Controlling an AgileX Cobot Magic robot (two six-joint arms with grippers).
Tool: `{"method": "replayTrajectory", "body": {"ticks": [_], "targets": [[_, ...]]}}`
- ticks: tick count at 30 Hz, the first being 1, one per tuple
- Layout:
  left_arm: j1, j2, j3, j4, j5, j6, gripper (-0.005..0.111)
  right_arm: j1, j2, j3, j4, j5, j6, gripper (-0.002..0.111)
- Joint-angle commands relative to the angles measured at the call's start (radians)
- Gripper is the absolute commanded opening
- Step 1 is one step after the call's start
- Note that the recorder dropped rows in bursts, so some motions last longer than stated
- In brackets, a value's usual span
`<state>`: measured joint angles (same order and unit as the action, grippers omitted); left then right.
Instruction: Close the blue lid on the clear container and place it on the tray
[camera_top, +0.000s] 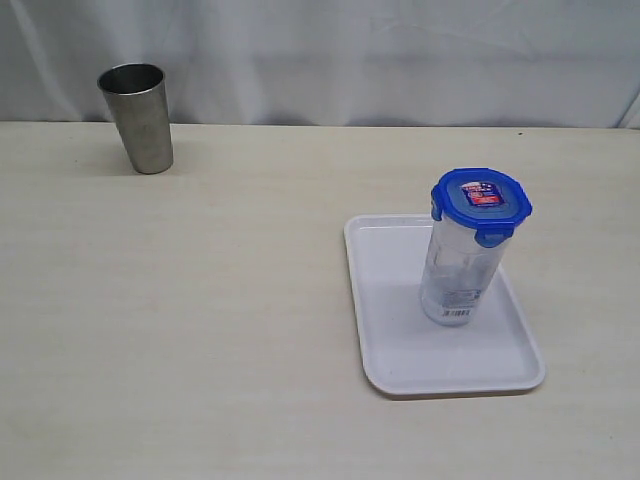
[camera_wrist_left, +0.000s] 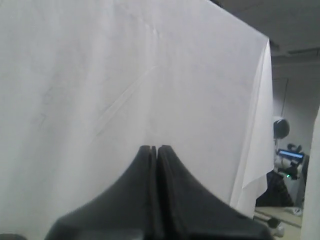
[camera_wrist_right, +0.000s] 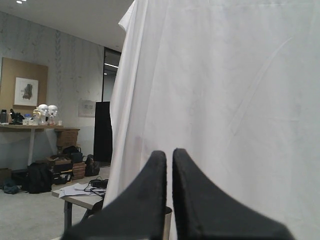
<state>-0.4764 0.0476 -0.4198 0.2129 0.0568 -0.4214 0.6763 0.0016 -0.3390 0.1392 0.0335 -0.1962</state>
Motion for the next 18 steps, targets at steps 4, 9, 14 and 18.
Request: {"method": "replayTrajectory", "body": {"ticks": [4,9,14,18], "targets": [[0.057,-0.003,0.010,-0.084,0.183,0.189,0.000,-0.001,-0.002,0.004,0.003,-0.002,0.002,0.005],[0.179,-0.004,0.050,-0.078,0.152,0.189,0.000,-0.001,-0.002,0.004,0.003,-0.002,0.002,0.005],[0.327,-0.014,0.108,-0.068,0.146,0.189,0.000,-0.001,-0.002,0.004,0.003,-0.002,0.002,0.005],[0.409,-0.029,0.206,-0.084,0.075,0.258,0.000,-0.001,-0.002,0.004,0.003,-0.002,0.002,0.005]]}}
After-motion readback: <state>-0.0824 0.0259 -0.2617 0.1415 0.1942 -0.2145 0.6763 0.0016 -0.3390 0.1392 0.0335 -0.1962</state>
